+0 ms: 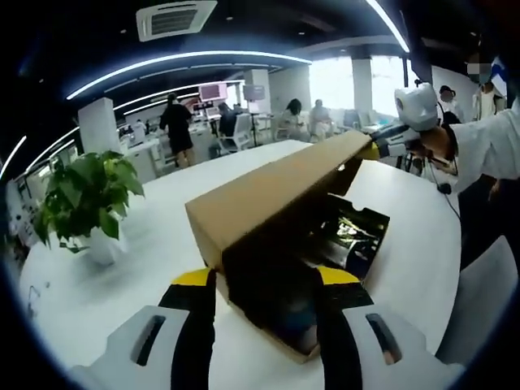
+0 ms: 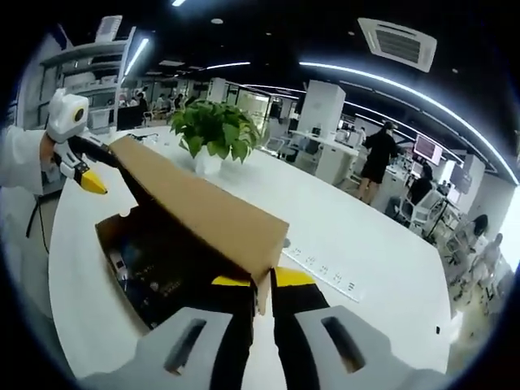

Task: Operate the shoe box by opening the lid, removing the specified soft item, and placing it in the target area until the item is outside and the box remains undamaged.

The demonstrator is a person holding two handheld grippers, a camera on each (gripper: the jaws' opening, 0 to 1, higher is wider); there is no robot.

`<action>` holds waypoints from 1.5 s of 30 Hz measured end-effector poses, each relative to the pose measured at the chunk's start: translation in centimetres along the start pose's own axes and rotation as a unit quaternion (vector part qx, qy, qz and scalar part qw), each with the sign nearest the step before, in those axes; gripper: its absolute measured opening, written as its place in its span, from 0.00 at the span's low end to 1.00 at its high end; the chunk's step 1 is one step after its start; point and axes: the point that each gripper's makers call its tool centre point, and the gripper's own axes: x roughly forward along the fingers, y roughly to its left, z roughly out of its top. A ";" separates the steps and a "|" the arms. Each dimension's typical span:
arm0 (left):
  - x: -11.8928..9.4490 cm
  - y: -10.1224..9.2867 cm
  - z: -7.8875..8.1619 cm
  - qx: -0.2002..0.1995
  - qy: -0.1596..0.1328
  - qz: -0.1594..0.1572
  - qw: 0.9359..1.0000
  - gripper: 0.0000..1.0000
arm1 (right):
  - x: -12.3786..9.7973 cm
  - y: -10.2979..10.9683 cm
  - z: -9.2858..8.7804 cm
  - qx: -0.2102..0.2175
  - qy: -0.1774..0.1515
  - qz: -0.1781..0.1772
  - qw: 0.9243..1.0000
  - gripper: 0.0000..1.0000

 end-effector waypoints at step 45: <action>5.9 5.8 -3.5 -0.033 0.004 0.083 0.996 0.17 | 4.0 -4.0 2.0 0.045 0.027 -0.016 0.998 0.02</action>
